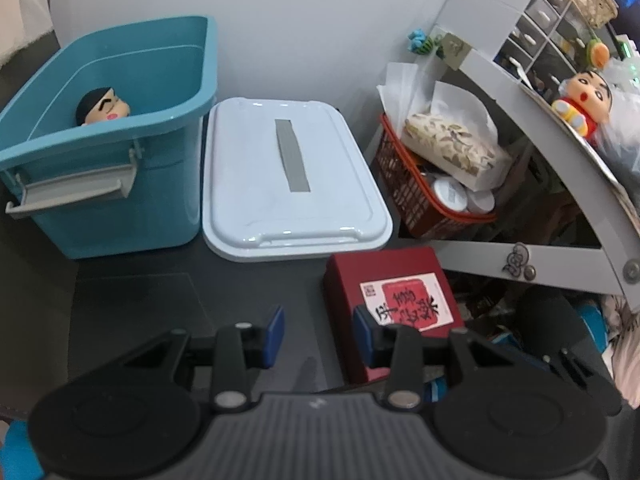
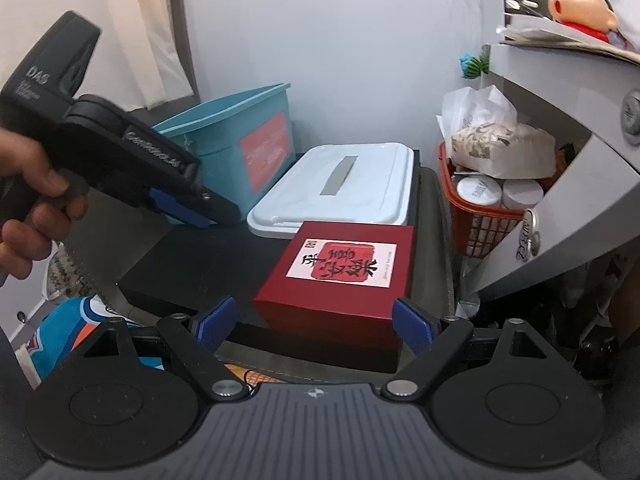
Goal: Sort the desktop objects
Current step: 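Move the left tool down toward the red labelled box, then bring the open right tool down to the red labelled box, rolling it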
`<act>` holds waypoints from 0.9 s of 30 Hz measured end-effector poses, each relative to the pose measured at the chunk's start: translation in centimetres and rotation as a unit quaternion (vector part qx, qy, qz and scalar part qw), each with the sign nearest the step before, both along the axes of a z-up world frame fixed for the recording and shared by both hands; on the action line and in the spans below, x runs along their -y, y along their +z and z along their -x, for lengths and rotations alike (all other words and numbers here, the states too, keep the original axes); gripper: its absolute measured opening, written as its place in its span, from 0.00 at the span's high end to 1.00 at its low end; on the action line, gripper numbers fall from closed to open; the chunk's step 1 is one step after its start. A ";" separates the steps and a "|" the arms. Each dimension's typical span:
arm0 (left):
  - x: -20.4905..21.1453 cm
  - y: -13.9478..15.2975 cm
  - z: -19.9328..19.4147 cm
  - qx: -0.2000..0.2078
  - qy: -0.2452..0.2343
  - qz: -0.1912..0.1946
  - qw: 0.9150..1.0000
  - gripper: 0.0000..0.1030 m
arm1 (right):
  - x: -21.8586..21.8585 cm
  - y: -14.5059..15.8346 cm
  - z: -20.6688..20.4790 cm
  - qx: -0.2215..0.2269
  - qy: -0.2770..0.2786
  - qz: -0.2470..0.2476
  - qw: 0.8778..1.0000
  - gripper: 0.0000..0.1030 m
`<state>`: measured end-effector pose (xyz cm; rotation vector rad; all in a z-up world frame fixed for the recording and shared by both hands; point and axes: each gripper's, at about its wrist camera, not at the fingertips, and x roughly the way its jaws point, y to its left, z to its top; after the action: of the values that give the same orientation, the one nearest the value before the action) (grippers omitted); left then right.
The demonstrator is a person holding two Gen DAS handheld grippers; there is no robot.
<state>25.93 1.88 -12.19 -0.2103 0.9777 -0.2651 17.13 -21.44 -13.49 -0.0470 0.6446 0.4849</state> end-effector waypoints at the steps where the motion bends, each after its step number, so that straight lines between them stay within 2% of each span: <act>1: 0.0 -0.1 -0.1 -0.001 0.001 0.001 1.000 0.60 | -0.1 -0.1 0.0 0.001 0.002 0.002 1.000 0.14; 10: 1.1 -1.1 0.0 -0.006 -0.018 -0.001 1.000 0.60 | -0.7 -0.8 -0.9 0.003 0.004 0.023 1.000 0.14; 13: 1.3 -1.5 -0.2 -0.010 -0.019 0.009 1.000 0.60 | -1.0 -1.1 -1.2 0.006 0.000 0.040 0.999 0.14; 20: 1.9 -2.3 -0.6 -0.017 -0.028 0.025 0.999 0.60 | -0.5 -1.6 -2.4 0.002 -0.039 0.038 0.998 0.14; 27: 2.6 -2.9 -1.0 -0.026 -0.034 0.028 0.999 0.60 | -0.1 -2.0 -3.1 0.001 -0.078 0.033 0.996 0.23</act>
<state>26.97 -0.70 -15.13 -0.2371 1.0299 -0.3510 20.22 -21.37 -15.51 -0.0594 0.6575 0.3128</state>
